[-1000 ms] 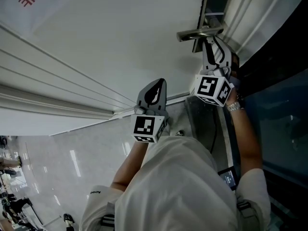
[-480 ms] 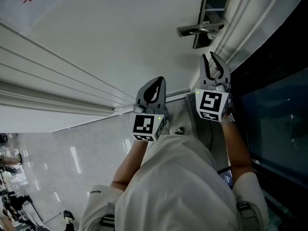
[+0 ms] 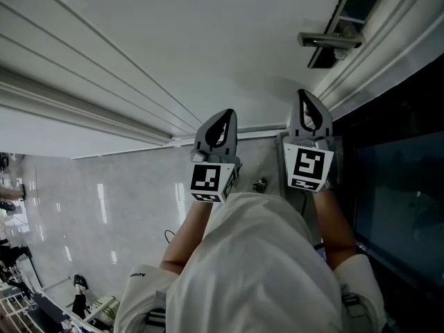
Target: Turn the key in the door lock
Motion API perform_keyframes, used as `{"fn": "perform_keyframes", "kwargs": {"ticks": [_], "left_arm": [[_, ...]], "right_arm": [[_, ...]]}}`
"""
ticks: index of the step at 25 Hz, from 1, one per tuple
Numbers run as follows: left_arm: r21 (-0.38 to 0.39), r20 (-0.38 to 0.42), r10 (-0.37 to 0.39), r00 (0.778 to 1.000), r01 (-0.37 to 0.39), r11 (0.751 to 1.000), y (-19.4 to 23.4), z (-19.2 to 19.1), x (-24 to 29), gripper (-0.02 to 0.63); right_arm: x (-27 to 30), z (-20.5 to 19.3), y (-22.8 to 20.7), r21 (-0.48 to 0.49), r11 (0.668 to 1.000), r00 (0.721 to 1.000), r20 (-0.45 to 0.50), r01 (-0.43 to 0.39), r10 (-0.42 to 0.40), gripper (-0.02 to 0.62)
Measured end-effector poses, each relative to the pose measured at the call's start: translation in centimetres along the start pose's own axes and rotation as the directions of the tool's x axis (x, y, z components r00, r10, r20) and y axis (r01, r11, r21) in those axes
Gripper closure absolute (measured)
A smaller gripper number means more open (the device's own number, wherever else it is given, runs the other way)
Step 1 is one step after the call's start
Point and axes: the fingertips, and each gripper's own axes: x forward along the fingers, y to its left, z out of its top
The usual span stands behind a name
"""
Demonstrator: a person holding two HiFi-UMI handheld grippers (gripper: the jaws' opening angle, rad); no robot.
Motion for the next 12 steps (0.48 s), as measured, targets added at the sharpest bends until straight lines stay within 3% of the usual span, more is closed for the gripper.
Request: {"fn": "perform_keyframes", "kwargs": {"ticks": [6, 12], "left_arm": [[-0.009, 0.005, 0.085, 0.996, -0.084, 0.996, 4.3, -0.3, -2.5, 0.597], [-0.027, -0.003, 0.181, 0.983, -0.181, 0.983, 10.1, -1.2, -7.2, 0.597]], "right_arm": [[1.0, 0.8, 6.2, 0.102, 0.984, 0.99, 0.02, -0.144, 0.143, 0.594], [1.9, 1.2, 15.3, 0.147, 0.942, 0.951, -0.016, -0.302, 0.308, 0.594]]}}
